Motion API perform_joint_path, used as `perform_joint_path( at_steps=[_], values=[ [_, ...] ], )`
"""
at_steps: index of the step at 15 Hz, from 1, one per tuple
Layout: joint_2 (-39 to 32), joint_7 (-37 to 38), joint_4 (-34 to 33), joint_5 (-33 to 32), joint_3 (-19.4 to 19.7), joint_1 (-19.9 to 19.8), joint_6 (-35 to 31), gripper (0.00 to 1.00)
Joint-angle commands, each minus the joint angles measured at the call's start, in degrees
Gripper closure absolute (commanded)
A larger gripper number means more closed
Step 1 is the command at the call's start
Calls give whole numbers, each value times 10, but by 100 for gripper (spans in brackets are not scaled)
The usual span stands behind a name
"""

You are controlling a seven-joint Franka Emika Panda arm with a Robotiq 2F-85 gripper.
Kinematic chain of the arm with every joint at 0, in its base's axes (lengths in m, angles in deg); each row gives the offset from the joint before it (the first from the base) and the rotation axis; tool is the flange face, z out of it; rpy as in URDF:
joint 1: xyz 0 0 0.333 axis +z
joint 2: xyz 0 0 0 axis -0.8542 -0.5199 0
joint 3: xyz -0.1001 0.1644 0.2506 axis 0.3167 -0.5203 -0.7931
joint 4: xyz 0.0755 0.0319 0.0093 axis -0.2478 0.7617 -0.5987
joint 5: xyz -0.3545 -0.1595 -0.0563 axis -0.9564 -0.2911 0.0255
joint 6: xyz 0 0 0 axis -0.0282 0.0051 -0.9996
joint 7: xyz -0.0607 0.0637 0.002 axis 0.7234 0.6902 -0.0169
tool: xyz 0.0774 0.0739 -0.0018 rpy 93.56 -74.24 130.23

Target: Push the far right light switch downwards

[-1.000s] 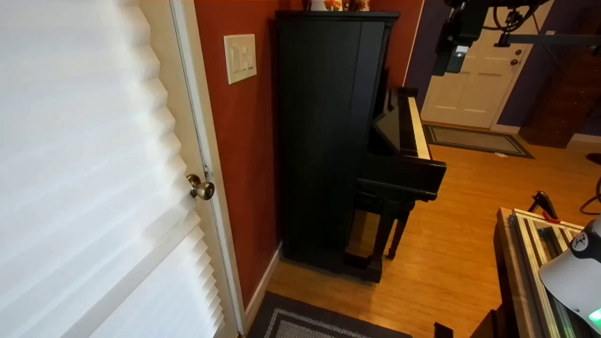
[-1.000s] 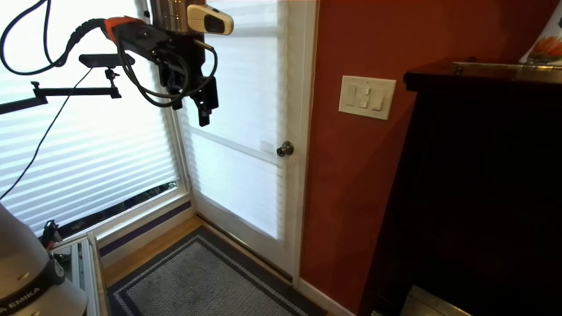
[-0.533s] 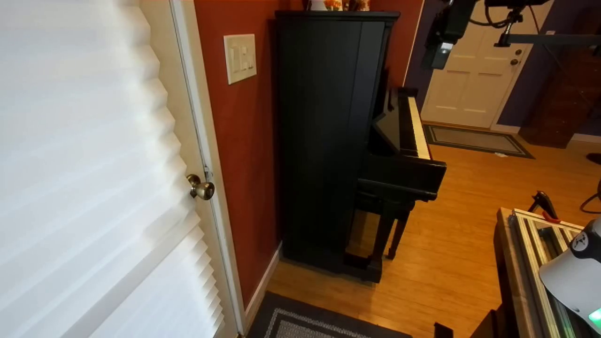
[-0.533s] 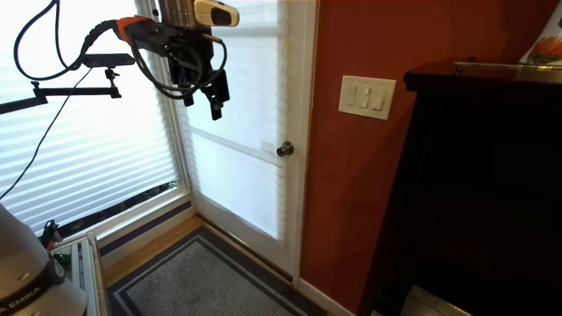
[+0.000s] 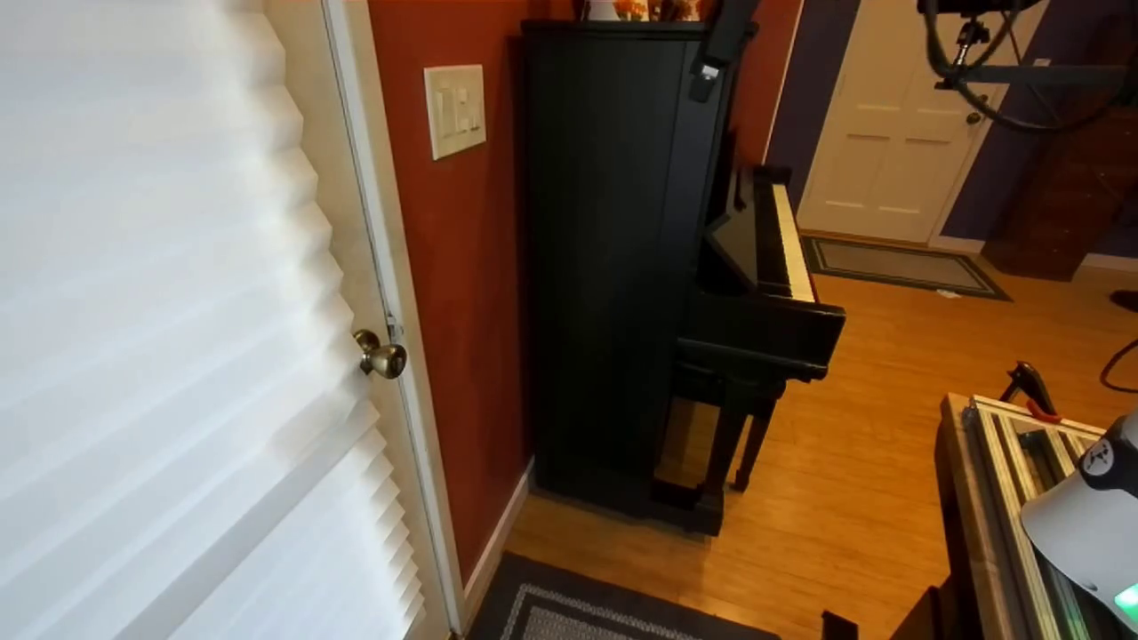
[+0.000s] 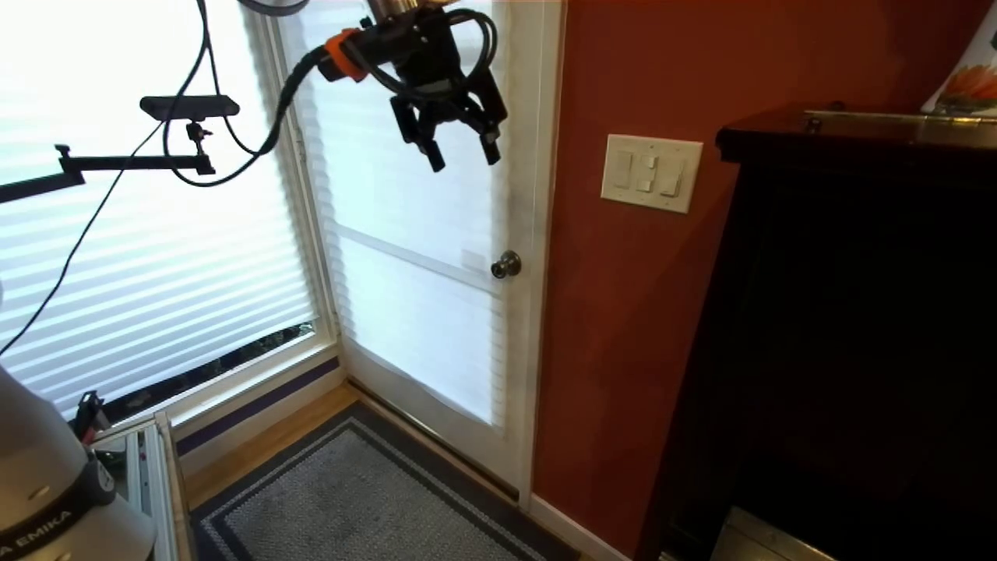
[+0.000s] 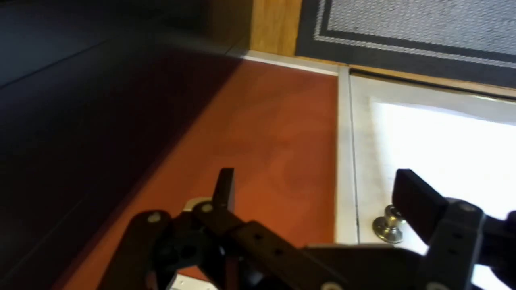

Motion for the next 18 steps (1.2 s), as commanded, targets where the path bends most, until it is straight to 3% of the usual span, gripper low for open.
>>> perform_joint_path(
  at_steps=[1,5,13,14,15,18],
  values=[
    [-89,54,-68,-81,-15,-39,-69,0],
    [-171,126,-121,-164,-19,-59,-120,0],
    [-320,214,-252,-325,-1,-37,-174,0],
    [-335,219,-269,-338,2,-35,-179,2],
    [-351,219,-287,-337,1,-32,-184,26],
    [-393,209,-334,-334,2,-25,-193,38]
  ],
)
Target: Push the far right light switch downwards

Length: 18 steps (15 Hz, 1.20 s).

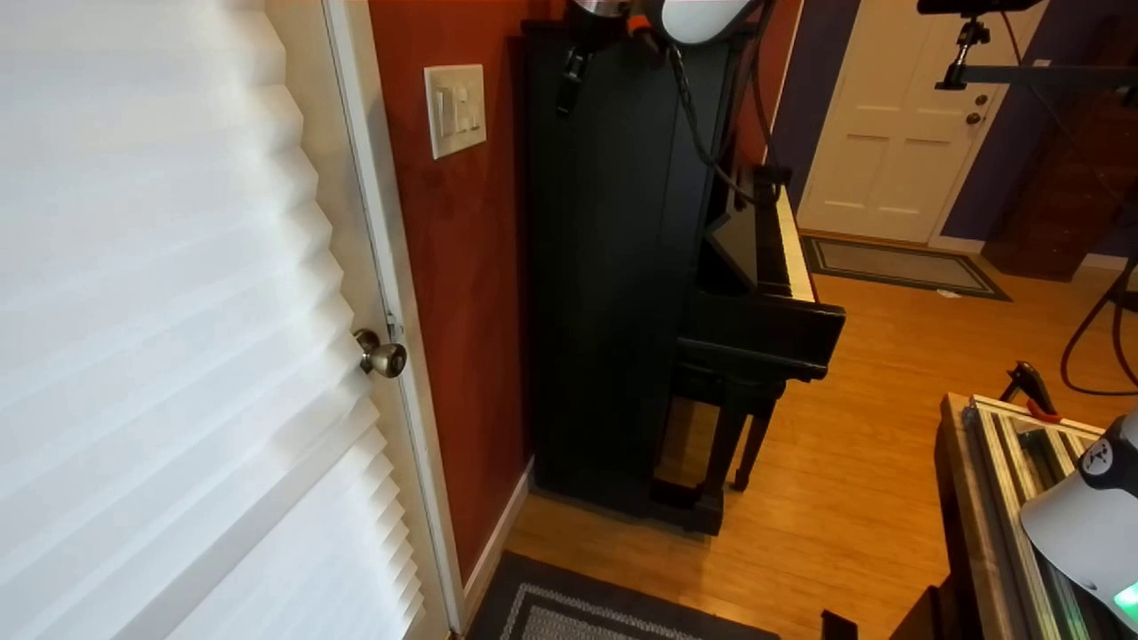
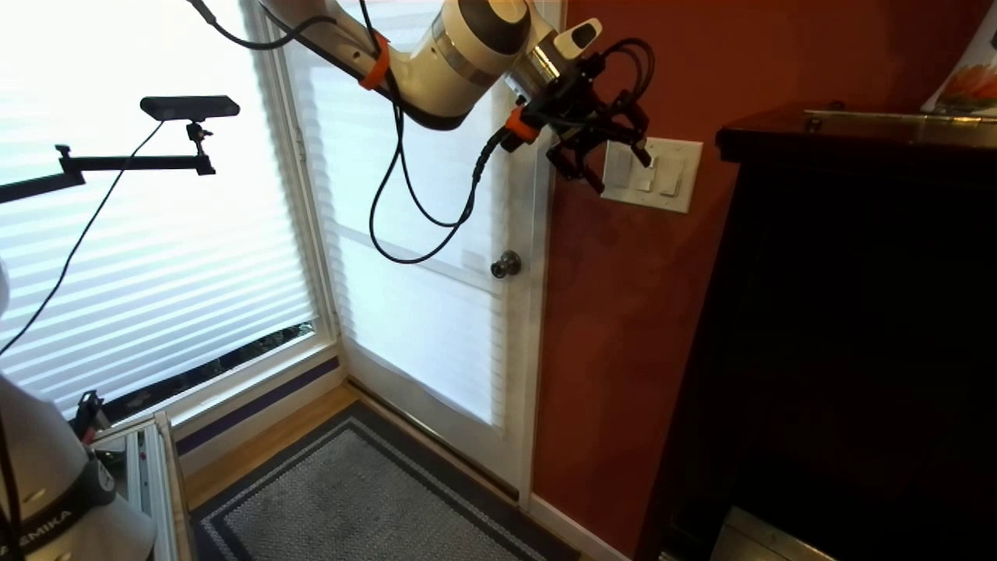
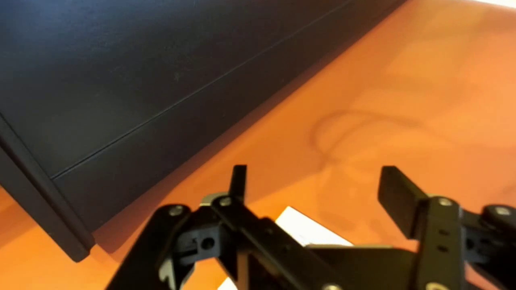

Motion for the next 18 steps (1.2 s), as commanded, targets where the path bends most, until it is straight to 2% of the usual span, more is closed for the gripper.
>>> perform_joint_path(
  at_steps=[1,9,18],
  values=[
    [-64,3,-77,-13,9,15,-17,47],
    [-180,-18,-213,-7,32,22,-34,99],
    [-256,-43,-288,21,34,17,-85,100]
  ],
)
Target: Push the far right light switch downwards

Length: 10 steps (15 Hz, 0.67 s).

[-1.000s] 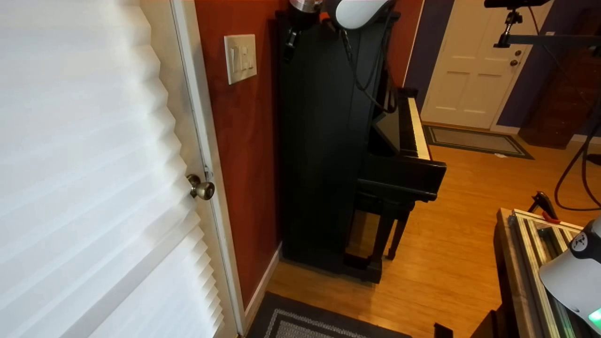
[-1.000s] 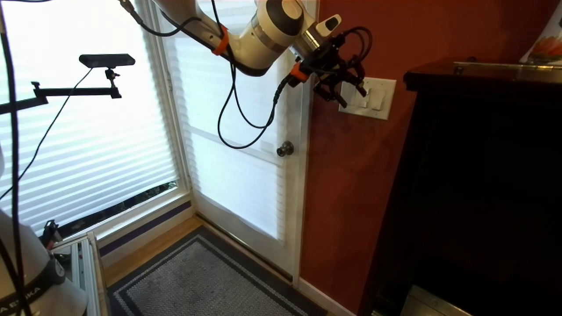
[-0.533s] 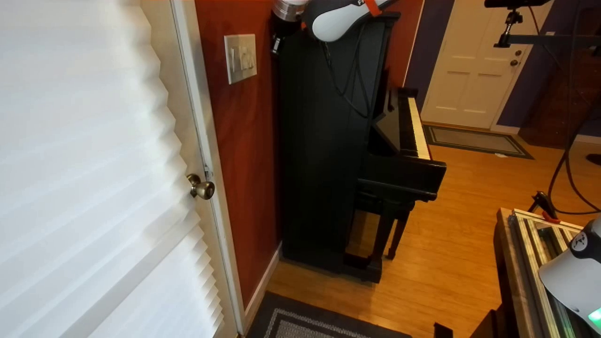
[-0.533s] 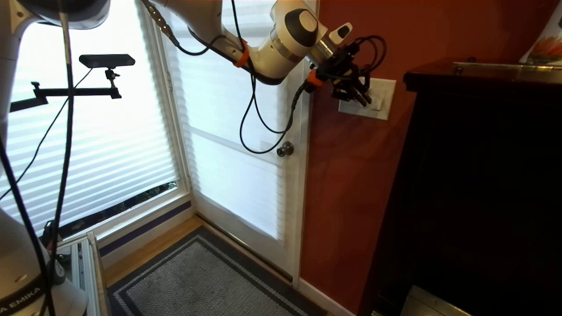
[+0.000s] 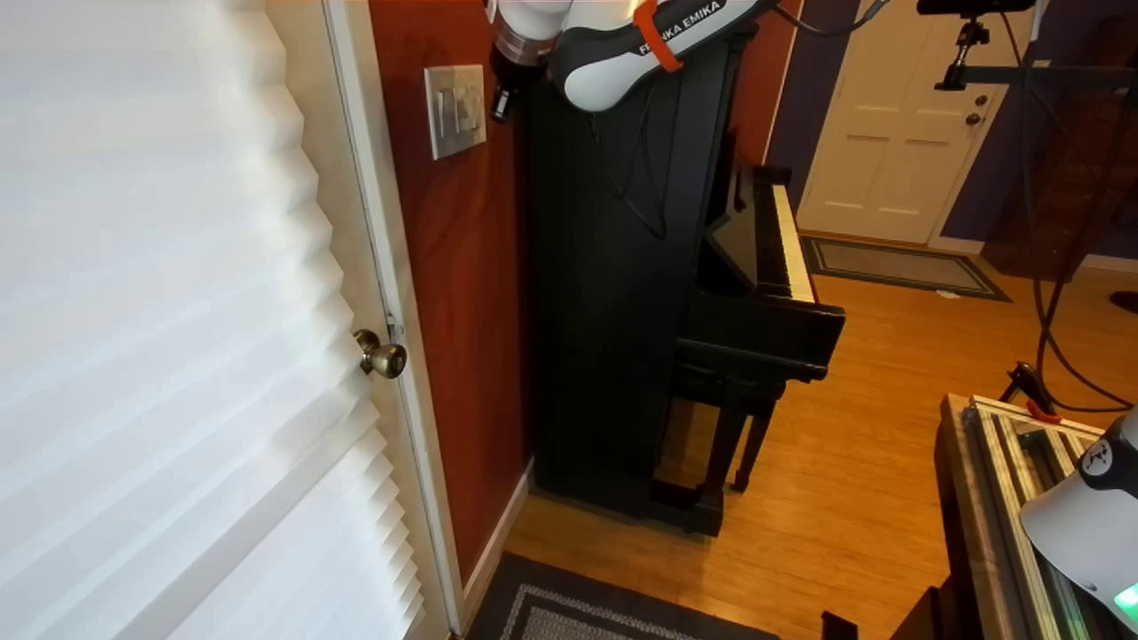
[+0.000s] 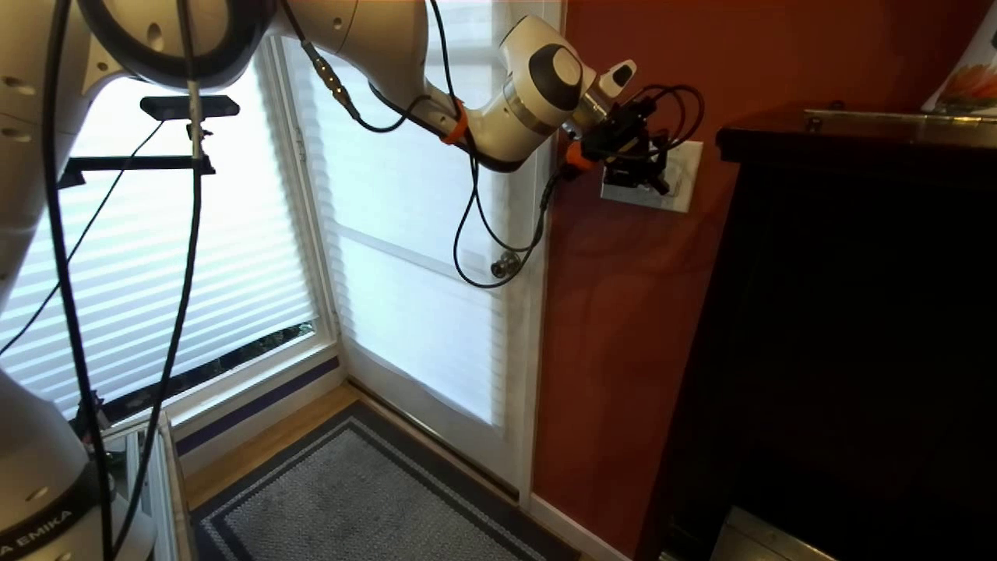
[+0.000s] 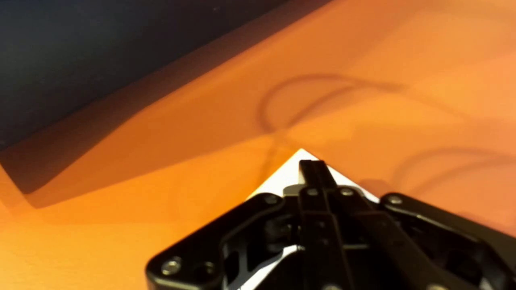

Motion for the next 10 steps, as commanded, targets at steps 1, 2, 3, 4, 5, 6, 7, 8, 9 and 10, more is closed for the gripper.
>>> perform_joint_path(
  at_steps=[1,2,3,4,5,6,7,8,9,10],
  values=[
    [-37,-20,-46,16,8,0,-30,100],
    [-42,-21,-53,17,9,-1,-36,100],
    [-44,-22,-56,22,8,-2,-40,100],
    [-47,-23,-60,25,8,-2,-43,100],
    [-49,-25,-63,30,7,-3,-44,100],
    [-50,-27,-65,33,7,-2,-42,100],
    [-51,-30,-66,35,8,-2,-41,100],
    [-53,-31,-68,38,8,-2,-41,100],
    [-53,-35,-68,43,6,-3,-39,100],
    [-53,-38,-66,50,4,-5,-39,100]
  ],
)
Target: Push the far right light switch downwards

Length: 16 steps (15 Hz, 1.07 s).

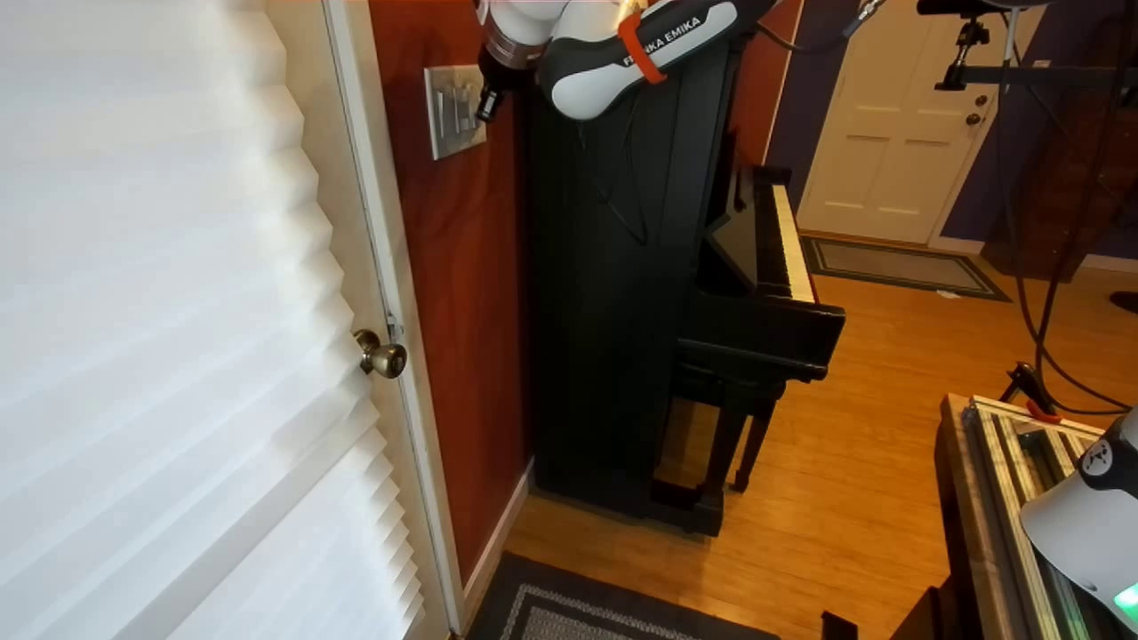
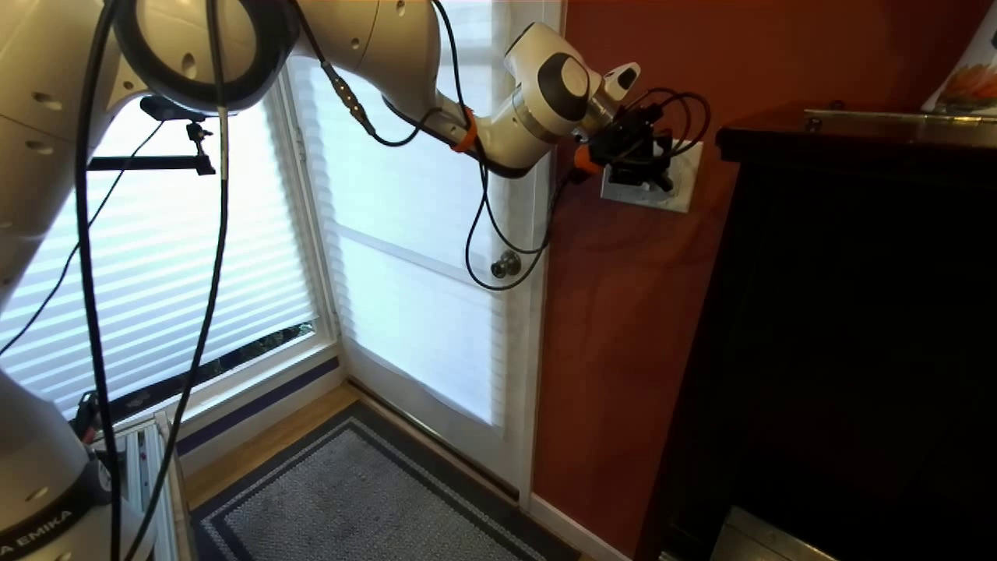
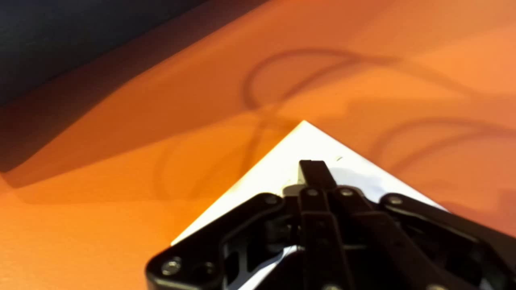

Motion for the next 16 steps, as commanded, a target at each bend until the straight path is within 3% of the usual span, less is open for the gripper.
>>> perform_joint_path(
  at_steps=[1,10,13,16],
  values=[
    [-17,-33,-22,36,0,-4,-11,100],
    [-27,-56,-29,87,4,-5,-41,100],
    [5,-28,-2,97,31,20,80,100],
    [64,-48,46,120,22,22,199,100]
  ],
)
